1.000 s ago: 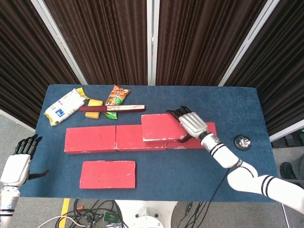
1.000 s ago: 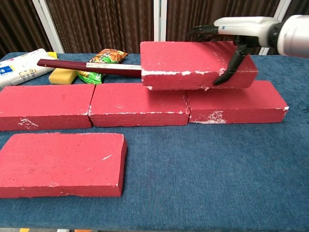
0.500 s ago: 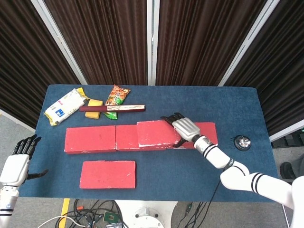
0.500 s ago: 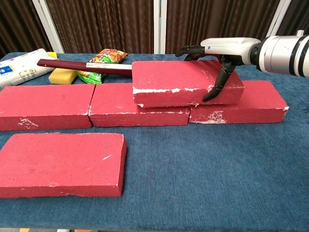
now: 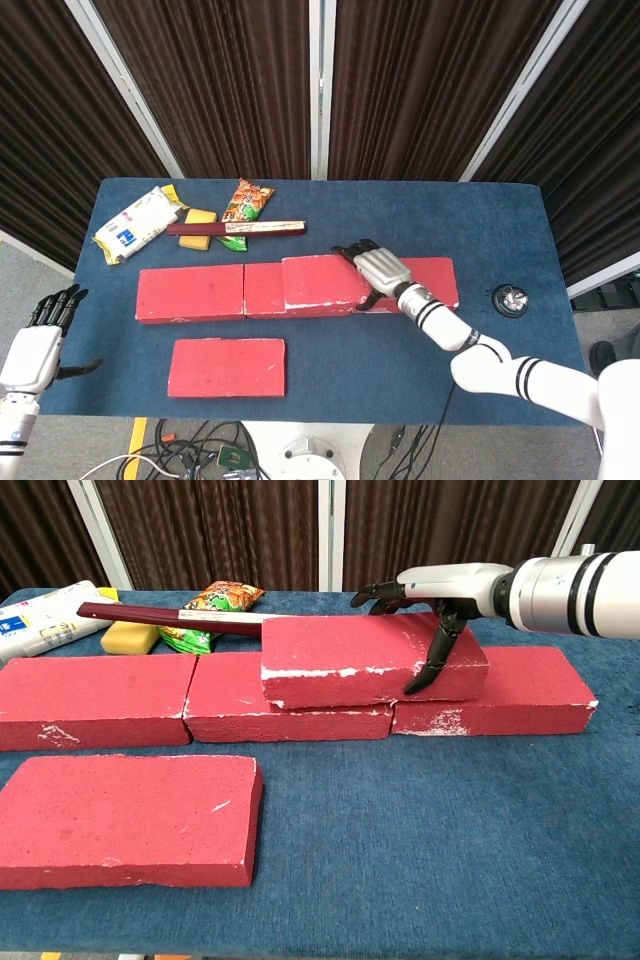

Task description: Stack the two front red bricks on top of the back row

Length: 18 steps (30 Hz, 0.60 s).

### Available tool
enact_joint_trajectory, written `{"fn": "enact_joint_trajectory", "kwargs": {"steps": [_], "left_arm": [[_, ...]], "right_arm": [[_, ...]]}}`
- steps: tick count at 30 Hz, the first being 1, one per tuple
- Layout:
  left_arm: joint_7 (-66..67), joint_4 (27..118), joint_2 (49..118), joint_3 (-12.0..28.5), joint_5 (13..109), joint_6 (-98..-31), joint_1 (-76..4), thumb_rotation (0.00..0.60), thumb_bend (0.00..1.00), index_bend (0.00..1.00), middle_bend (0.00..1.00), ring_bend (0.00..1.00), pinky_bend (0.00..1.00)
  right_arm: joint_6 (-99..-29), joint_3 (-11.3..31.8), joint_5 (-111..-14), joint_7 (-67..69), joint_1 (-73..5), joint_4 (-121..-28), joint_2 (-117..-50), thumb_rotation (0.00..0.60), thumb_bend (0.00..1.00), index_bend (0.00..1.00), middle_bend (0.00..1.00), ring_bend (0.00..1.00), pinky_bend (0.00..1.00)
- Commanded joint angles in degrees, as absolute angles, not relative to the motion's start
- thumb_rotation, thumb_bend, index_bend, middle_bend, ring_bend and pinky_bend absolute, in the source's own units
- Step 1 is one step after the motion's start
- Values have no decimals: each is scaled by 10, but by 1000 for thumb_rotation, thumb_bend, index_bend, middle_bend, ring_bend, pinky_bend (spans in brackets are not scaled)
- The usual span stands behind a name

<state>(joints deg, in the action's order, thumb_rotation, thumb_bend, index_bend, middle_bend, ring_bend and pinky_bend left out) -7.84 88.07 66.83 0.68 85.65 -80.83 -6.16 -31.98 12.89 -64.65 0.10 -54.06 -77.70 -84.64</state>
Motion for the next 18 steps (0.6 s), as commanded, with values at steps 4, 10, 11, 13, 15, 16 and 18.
{"fn": "enact_joint_trajectory", "kwargs": {"steps": [4,10,11,13,15,16,18], "left_arm": [[-83,877,668,6,855,-808,-60,600,0,6,0,0,0],[-86,874,669,5,855,-805,-61,600,0,6,0,0,0],[-86,873,670,5,855,-805,-61,600,0,6,0,0,0],[-87,872,670,4,855,-805,-61,600,0,6,0,0,0],[-88,871,670,4,855,-805,-61,600,0,6,0,0,0],[-89,871,670,4,855,-805,-61,600,0,6,0,0,0],[-90,870,670,4,856,-806,-61,600,0,6,0,0,0]], "right_arm": [[-312,122,-611,-22,-557,-776,-855,600,83,0,156,64,0],[-327,113,-571,-58,-567,-782,-858,600,71,0,151,64,0],[-331,112,-563,-64,-568,-784,-859,600,70,0,151,64,0],[-339,109,-546,-75,-570,-789,-859,600,64,0,151,64,0],[-347,107,-532,-85,-572,-797,-858,600,63,0,150,63,0],[-353,107,-524,-91,-573,-803,-856,600,63,0,150,62,0],[-362,106,-515,-99,-574,-812,-853,600,63,0,150,60,0]]}}
